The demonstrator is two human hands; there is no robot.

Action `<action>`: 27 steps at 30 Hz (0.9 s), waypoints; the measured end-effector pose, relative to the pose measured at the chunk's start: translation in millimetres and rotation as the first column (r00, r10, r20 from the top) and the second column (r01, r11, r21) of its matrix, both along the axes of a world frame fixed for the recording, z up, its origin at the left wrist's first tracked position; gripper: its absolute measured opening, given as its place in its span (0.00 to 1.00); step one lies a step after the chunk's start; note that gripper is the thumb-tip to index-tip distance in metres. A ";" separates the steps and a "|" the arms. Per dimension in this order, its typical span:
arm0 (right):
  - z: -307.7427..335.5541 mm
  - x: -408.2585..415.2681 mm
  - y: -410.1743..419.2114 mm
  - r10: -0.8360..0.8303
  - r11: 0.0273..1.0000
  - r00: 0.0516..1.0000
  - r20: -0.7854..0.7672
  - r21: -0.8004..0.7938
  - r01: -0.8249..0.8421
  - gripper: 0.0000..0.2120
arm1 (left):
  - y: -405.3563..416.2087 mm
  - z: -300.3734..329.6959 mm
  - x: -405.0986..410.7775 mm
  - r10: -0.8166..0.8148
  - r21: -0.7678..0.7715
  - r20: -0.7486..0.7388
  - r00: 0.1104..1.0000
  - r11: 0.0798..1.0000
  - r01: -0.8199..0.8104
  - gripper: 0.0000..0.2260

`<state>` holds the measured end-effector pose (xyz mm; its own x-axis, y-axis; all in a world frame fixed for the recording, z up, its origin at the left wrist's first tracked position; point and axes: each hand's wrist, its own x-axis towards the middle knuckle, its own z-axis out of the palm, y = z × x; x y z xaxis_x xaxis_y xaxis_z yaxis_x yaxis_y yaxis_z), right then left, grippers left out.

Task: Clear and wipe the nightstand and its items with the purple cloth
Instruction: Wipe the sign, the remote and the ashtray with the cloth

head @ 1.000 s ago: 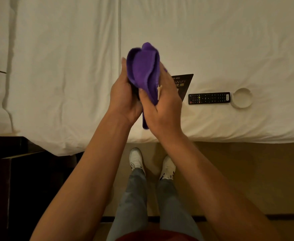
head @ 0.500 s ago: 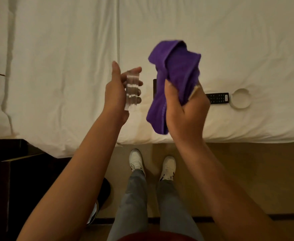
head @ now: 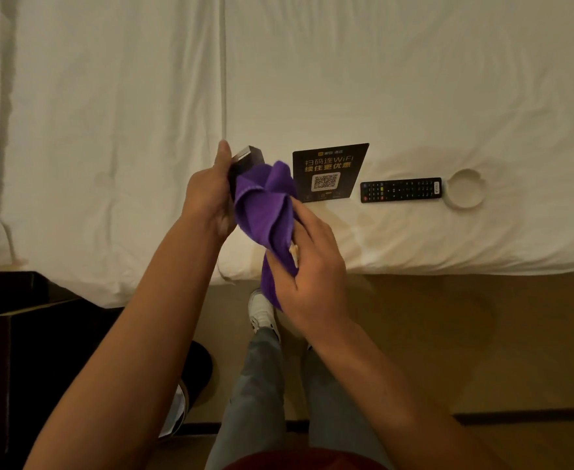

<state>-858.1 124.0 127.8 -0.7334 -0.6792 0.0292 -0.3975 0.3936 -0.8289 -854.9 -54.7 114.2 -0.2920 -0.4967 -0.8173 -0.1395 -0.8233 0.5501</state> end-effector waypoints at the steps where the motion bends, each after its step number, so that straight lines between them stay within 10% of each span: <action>1: 1.7 1.9 6.3 -0.047 0.999 0.996 0.072 -0.003 0.047 0.24 | 0.2 -5.1 3.8 0.018 0.075 -0.046 0.999 0.997 -0.015 0.20; 6: 8.2 -14.3 30.8 -0.368 0.910 0.834 0.411 -0.023 0.414 0.12 | -0.9 -26.4 27.5 0.146 0.327 -0.289 0.946 0.944 -0.046 0.22; 12: -14.3 -58.8 35.6 -0.521 0.842 0.780 0.346 0.062 0.535 0.06 | -15.3 -46.3 21.5 -0.303 -0.175 -0.108 0.947 0.943 0.282 0.18; 15: -22.6 -75.1 38.3 -0.552 0.824 0.771 0.317 0.065 0.563 0.04 | -22.4 -60.0 6.8 -0.595 -0.515 0.417 0.687 0.469 0.718 0.19; 17: -25.4 -80.8 41.8 -0.568 0.813 0.766 0.301 0.056 0.580 0.05 | -22.5 -72.4 -5.2 -0.584 -0.526 0.673 0.454 0.053 0.849 0.19; 20: -28.6 -82.0 48.3 -0.584 0.798 0.753 0.304 0.049 0.600 0.05 | -15.1 -94.3 -19.8 -0.538 -0.412 0.812 0.225 -0.256 0.874 0.18; 27: -36.0 -81.4 63.9 -0.619 0.768 0.709 0.339 0.070 0.637 0.04 | -7.4 -126.3 -18.6 -0.514 -0.334 0.854 0.083 -0.418 0.845 0.18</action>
